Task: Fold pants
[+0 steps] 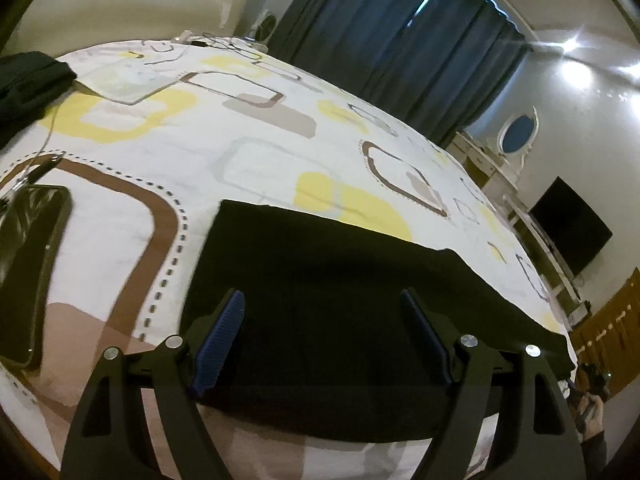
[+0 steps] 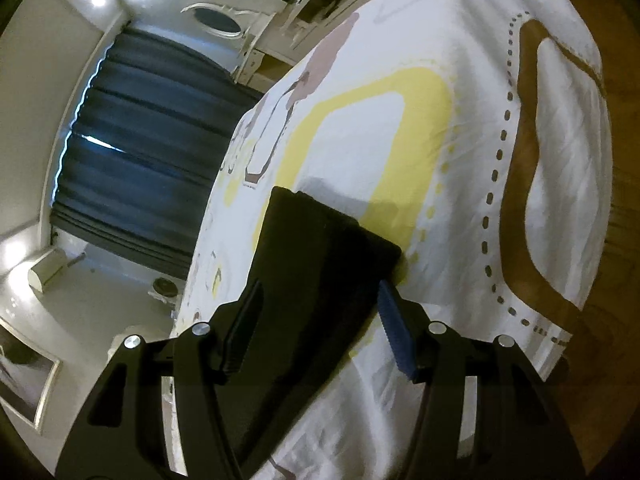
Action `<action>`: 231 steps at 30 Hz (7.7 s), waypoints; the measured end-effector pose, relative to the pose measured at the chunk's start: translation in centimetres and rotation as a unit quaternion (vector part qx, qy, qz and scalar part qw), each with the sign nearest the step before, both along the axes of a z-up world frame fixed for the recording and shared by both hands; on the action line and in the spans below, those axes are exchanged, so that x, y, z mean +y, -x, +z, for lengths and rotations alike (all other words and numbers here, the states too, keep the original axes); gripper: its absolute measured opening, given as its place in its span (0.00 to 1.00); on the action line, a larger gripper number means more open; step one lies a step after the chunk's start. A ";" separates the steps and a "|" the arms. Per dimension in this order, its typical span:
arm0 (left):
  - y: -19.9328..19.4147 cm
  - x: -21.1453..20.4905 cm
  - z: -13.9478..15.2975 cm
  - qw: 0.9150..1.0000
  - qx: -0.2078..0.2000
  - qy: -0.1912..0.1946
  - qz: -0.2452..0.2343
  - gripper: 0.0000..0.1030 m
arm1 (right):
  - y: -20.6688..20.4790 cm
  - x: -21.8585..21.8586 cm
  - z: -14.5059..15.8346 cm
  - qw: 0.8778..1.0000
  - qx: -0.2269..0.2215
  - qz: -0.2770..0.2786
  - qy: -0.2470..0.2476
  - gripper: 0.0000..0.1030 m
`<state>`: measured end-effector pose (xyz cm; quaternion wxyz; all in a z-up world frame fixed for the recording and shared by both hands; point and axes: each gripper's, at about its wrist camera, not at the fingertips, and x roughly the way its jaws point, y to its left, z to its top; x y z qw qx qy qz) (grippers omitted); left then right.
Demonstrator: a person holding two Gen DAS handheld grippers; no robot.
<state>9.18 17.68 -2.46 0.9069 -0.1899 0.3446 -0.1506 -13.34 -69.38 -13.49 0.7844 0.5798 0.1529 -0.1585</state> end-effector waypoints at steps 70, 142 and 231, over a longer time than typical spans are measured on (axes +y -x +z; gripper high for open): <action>-1.4 -2.6 -2.6 0.999 0.023 0.013 -0.026 0.78 | -14.8 24.3 14.6 0.915 -0.048 0.279 0.288 0.13; -1.3 -2.8 -2.6 0.999 0.016 0.007 -0.039 0.78 | -16.6 46.4 7.2 0.772 -0.005 0.552 0.315 0.58; -4.0 -4.8 5.5 0.986 0.008 0.077 -0.146 0.14 | -15.5 43.0 8.9 0.814 -0.039 0.523 0.249 0.76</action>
